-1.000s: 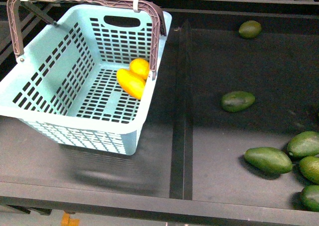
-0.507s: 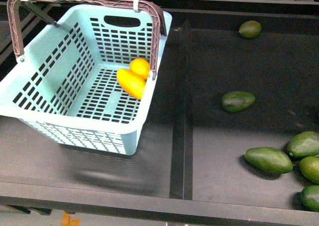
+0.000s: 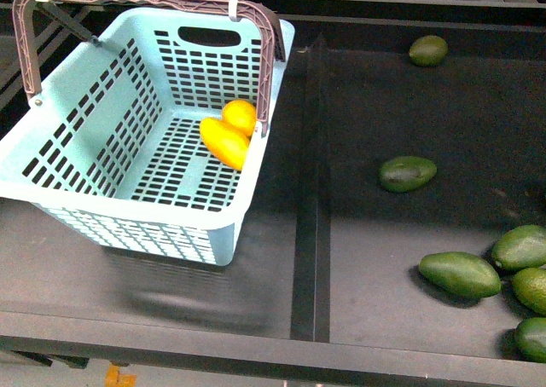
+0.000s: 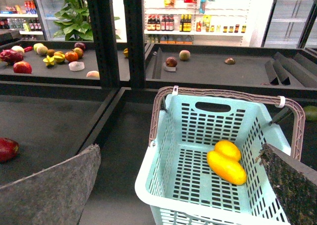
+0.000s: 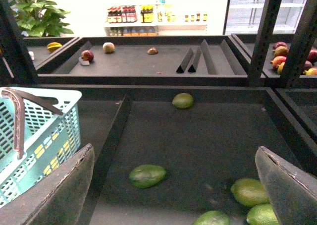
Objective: Pick lemon and mango into basket
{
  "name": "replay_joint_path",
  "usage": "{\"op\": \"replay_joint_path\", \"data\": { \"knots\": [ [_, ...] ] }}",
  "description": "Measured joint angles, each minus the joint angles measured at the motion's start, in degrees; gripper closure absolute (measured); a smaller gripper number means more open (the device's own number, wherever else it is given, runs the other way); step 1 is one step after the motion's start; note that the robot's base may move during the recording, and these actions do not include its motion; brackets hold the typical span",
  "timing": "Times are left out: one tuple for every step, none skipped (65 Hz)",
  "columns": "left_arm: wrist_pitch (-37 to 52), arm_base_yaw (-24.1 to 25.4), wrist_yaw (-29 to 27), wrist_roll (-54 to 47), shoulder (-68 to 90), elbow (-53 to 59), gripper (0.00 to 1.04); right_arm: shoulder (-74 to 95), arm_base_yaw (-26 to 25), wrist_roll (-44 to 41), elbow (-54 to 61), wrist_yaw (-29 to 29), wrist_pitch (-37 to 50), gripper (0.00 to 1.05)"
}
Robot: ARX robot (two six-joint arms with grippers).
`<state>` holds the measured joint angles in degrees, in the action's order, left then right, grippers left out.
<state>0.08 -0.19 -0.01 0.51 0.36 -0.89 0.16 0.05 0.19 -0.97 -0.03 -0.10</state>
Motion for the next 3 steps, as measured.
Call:
{"op": "replay_joint_path", "data": {
  "knots": [
    [0.0, 0.0, 0.0, 0.0, 0.0, 0.0, 0.07, 0.0, 0.0, 0.0, 0.0, 0.0, 0.0, 0.09],
    [0.0, 0.0, 0.0, 0.0, 0.0, 0.0, 0.07, 0.0, 0.0, 0.0, 0.0, 0.0, 0.0, 0.09],
    [0.0, 0.0, 0.0, 0.0, 0.0, 0.0, 0.07, 0.0, 0.0, 0.0, 0.0, 0.0, 0.0, 0.09]
  ]
}}
